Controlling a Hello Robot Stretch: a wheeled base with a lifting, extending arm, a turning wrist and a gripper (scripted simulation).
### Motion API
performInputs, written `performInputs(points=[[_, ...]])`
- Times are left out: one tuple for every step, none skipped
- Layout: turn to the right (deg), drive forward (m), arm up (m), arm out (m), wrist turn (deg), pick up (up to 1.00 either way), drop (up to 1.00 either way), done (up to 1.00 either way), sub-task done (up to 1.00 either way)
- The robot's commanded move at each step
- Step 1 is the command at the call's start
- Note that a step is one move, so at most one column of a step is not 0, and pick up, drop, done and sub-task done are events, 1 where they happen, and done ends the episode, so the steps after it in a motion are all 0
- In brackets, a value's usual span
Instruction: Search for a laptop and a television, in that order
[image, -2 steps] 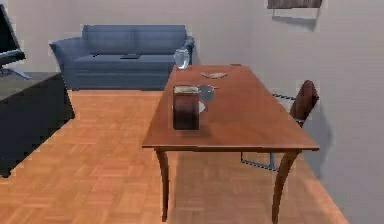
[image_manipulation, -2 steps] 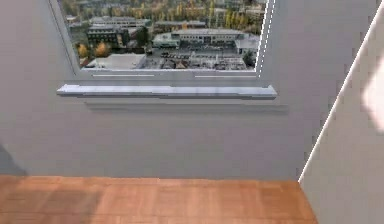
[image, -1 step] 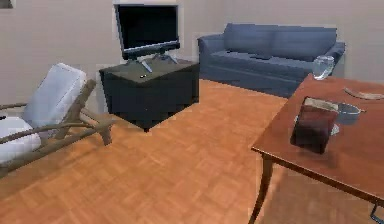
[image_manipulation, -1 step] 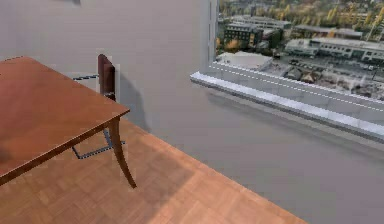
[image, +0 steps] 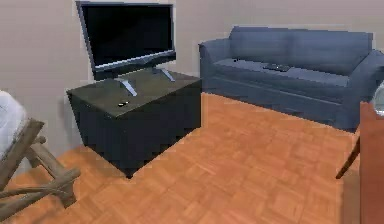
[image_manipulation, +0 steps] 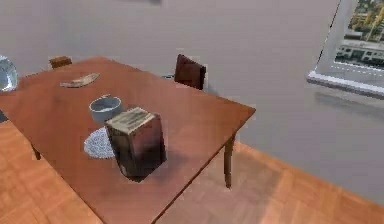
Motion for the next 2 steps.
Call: performInputs(points=[[33.0, 0.00, 0.00, 0.00, 0.0, 0.00, 0.00, 0.00, 0.00], [0.0, 1.00, 0.00, 0.00, 0.0, 0.00, 0.00, 0.00, 0.00]])
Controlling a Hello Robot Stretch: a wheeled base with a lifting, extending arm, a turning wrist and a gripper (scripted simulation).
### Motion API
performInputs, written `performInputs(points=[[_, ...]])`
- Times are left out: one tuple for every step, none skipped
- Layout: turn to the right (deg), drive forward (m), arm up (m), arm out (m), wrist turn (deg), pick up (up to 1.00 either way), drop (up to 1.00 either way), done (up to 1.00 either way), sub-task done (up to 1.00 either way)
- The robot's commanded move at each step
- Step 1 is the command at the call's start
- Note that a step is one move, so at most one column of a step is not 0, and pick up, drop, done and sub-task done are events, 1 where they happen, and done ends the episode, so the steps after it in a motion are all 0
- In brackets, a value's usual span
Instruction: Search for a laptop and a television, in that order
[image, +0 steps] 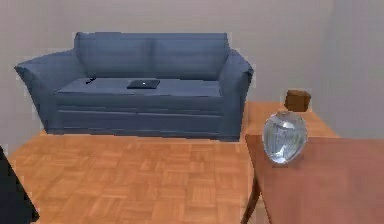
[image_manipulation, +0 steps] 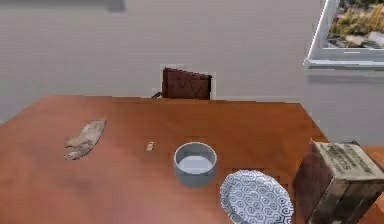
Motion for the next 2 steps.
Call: performInputs(points=[[0.0, 1.00, 0.00, 0.00, 0.0, 0.00, 0.00, 0.00, 0.00], [6.0, 0.00, 0.00, 0.00, 0.0, 0.00, 0.00, 0.00, 0.00]])
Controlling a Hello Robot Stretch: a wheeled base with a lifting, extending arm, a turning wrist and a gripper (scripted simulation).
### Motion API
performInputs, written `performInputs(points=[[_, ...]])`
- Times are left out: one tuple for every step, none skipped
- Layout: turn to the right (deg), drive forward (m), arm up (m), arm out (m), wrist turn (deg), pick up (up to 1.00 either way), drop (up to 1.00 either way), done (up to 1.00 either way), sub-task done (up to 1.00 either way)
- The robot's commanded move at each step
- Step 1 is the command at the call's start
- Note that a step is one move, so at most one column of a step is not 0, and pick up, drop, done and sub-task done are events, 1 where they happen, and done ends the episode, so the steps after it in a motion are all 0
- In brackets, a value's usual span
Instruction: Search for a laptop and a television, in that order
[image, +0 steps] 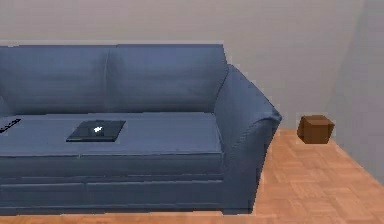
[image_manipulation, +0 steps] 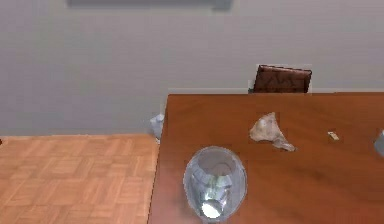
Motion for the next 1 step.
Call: performInputs(points=[[0.0, 0.20, 0.00, 0.00, 0.0, 0.00, 0.00, 0.00, 0.00]])
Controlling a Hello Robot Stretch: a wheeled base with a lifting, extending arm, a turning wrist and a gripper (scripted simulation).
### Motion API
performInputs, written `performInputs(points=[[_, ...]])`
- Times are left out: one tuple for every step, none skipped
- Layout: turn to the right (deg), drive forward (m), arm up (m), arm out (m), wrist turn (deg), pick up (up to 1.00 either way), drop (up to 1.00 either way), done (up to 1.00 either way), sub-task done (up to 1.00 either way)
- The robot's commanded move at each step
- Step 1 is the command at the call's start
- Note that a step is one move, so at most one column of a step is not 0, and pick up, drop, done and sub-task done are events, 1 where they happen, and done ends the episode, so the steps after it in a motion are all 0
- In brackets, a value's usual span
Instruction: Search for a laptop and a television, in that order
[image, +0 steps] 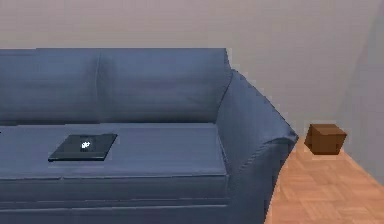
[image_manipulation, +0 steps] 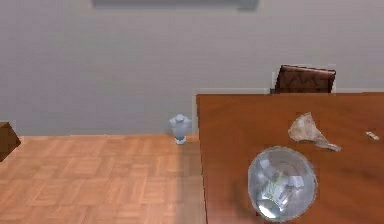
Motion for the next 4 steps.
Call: performInputs(points=[[6.0, 0.00, 0.00, 0.00, 0.0, 0.00, 0.00, 0.00, 0.00], [0.0, 0.35, 0.00, 0.00, 0.0, 0.00, 0.00, 0.00, 0.00], [-45.0, 0.00, 0.00, 0.00, 0.0, 0.00, 0.00, 0.00, 0.00], [0.0, 0.00, 0.00, 0.00, 0.0, 0.00, 0.00, 0.00, 1.00]])
